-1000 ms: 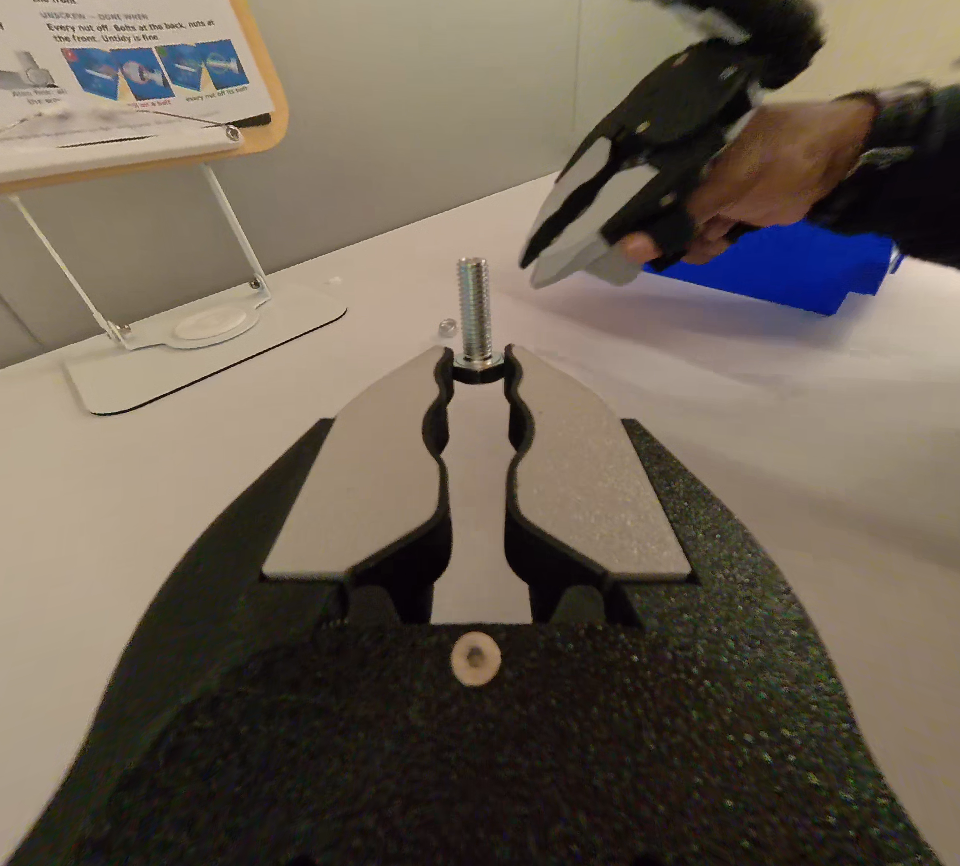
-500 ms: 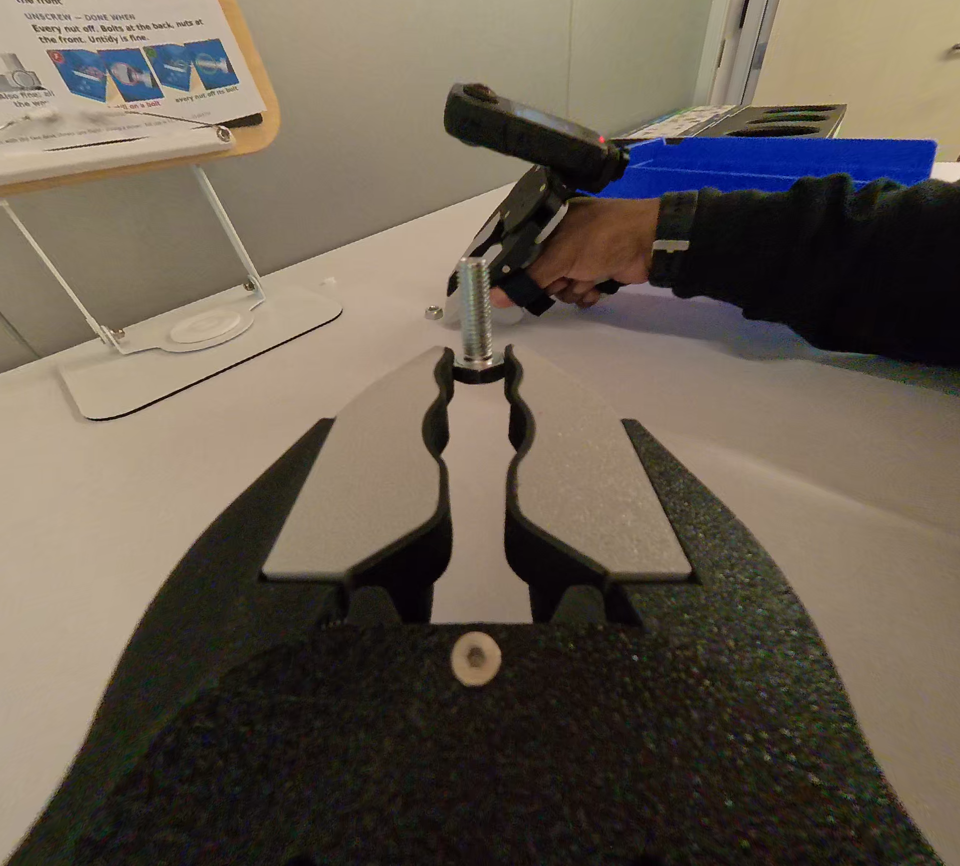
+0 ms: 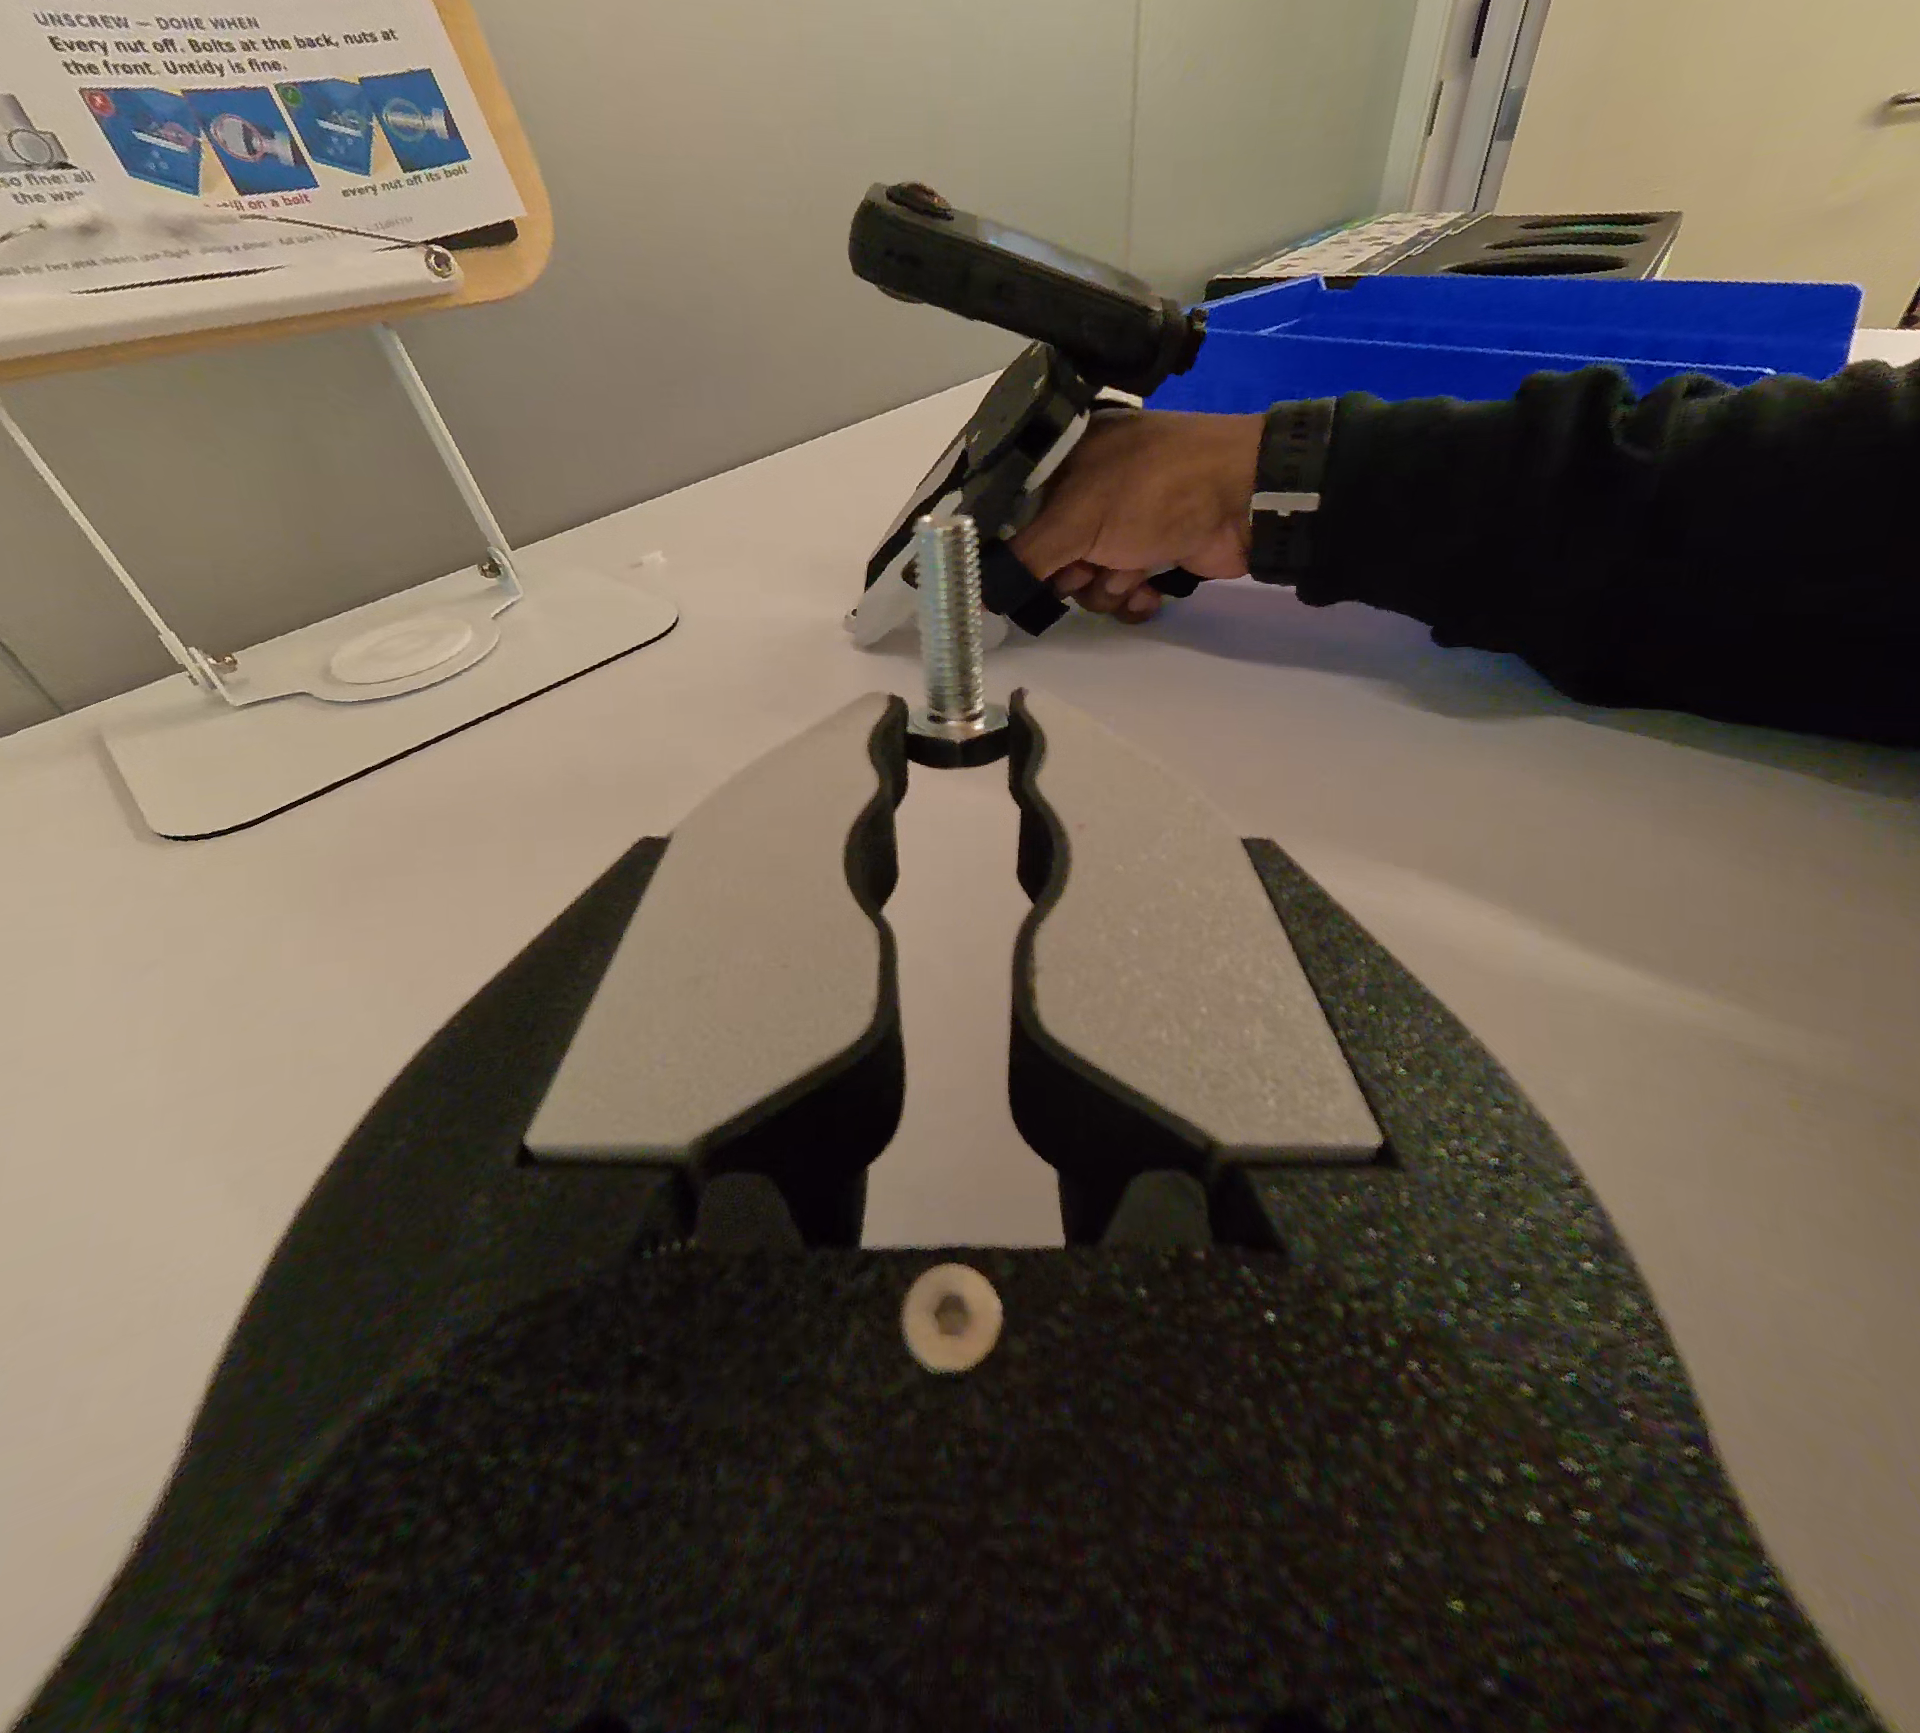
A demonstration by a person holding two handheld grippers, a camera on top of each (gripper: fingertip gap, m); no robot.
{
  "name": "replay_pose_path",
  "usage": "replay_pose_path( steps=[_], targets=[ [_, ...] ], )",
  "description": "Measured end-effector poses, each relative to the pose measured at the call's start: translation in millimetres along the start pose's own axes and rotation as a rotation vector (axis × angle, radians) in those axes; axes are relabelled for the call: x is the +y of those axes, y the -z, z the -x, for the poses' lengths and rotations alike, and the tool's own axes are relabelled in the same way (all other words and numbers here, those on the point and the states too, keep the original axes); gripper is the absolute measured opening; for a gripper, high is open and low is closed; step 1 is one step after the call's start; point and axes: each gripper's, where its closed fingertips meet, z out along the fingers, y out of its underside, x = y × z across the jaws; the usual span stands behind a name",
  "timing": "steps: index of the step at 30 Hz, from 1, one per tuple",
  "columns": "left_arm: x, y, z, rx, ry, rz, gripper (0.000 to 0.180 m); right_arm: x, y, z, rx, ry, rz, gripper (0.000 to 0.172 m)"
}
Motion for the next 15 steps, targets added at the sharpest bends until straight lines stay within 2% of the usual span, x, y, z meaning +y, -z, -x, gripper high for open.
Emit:
replay_pose_path(
  steps=[3, 5, 11, 13, 15],
  targets=[
    [0.2, 0.1, 0.2, 0.001, 0.001, -0.001, 0.017, -0.5, -1.3, -0.7, -0.006, -0.012, 0.004, 0.03],
    [0.4, 0.1, -0.2, 0.001, 0.0, 0.0, 0.017, -0.7, -2.3, 0.9, -0.021, -0.016, 0.008, 0.019],
    [0.4, 0.0, -1.4, 0.003, -0.004, -0.001, 0.017, -0.1, -0.5, 5.9, -0.054, 0.011, 0.001, 0.018],
    [0.3, 0.4, -1.0, 0.005, -0.001, -0.004, 0.017, -2.7, 4.8, 14.5, -0.081, 0.038, -0.036, 0.018],
    [-0.1, 0.6, -1.6, 0.007, 0.003, -0.007, 0.017, -13.1, 20.1, 36.7, -0.18, 0.021, -0.11, 0.019]
  ],
)
